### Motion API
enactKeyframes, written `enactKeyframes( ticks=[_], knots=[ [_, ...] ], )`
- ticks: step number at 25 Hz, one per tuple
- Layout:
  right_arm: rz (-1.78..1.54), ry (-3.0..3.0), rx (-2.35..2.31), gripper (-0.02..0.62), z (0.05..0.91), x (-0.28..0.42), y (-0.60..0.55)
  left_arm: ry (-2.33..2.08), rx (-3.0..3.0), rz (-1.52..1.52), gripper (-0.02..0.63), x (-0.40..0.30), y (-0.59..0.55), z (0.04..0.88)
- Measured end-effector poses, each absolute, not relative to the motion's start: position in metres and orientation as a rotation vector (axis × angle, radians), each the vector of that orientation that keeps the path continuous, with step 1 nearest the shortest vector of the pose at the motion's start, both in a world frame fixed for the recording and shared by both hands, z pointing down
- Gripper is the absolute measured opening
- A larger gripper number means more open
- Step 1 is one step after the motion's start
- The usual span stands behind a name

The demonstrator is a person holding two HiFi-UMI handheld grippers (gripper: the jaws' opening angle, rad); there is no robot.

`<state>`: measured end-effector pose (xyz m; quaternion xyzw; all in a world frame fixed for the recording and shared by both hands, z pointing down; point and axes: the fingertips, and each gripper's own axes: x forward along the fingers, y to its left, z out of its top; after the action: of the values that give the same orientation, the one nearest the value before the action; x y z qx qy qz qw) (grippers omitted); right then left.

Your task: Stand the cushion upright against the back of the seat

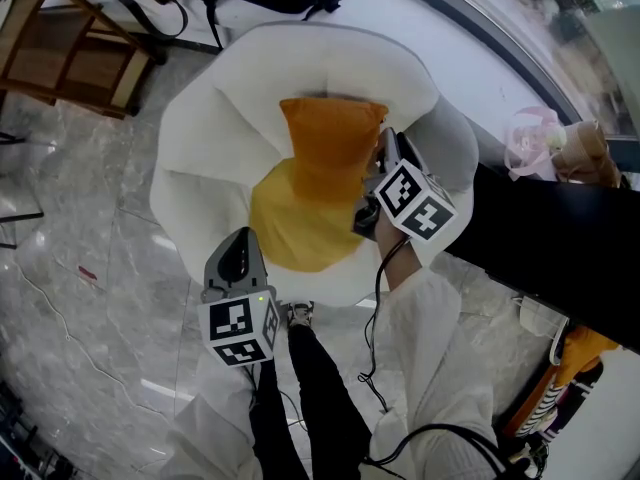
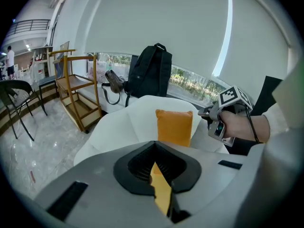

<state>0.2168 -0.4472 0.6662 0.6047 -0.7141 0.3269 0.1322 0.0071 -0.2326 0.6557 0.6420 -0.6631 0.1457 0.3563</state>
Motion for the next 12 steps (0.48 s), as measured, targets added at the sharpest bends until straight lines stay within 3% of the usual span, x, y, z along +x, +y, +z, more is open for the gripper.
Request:
enactKeyframes(
  ticks=[12],
  knots=[
    [0.957, -2.031, 1.750, 0.146, 0.666, 0.231, -0.420, -1.706, 1.677, 0.392, -0.005, 0.017, -0.216, 0.644]
  ],
)
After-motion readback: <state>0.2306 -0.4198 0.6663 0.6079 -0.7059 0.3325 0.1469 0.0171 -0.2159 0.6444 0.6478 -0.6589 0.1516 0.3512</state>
